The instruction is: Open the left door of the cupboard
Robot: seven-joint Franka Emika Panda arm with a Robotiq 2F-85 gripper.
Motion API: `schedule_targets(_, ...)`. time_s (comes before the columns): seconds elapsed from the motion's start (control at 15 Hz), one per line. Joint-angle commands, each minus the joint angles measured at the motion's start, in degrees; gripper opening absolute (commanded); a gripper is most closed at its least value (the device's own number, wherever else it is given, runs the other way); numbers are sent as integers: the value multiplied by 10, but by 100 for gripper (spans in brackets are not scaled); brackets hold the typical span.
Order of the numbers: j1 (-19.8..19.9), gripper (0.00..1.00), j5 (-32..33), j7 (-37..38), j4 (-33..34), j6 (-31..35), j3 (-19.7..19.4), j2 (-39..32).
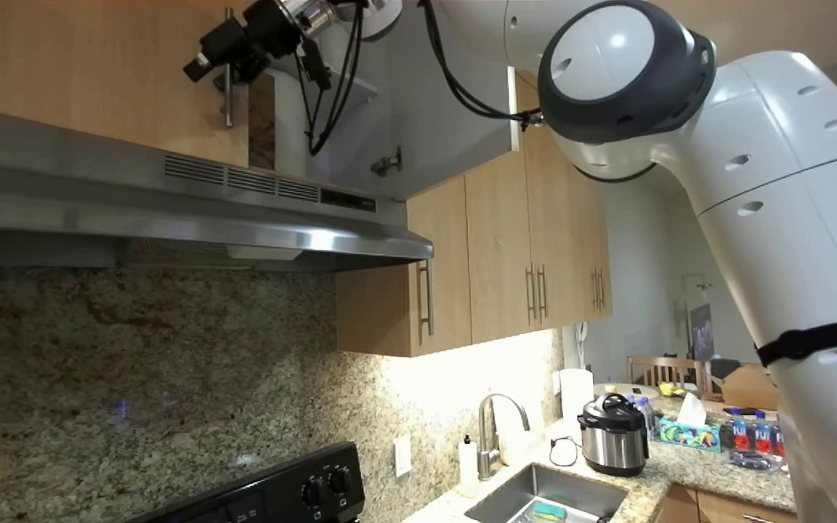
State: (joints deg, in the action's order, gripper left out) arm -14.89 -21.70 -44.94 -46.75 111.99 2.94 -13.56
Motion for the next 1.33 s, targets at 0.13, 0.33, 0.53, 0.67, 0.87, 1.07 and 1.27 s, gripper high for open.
schedule_targets(0.13, -26, 100, -9, -37, -64, 5, 24, 65)
schedule_targets(0.33, -29, 100, -3, -55, -102, 1, 26, 99)
schedule_targets(0.53, -35, 100, 34, -50, -146, 19, 24, 137)
schedule_targets(0.67, -40, 100, 56, -43, -169, 21, 30, 158)
schedule_targets(0.87, -48, 100, 88, -28, -220, 44, 40, 194)
schedule_targets(1.07, -50, 100, 120, -6, -282, 101, 56, 233)
schedule_targets(1.27, -48, 100, 156, 36, -343, 156, 75, 266)
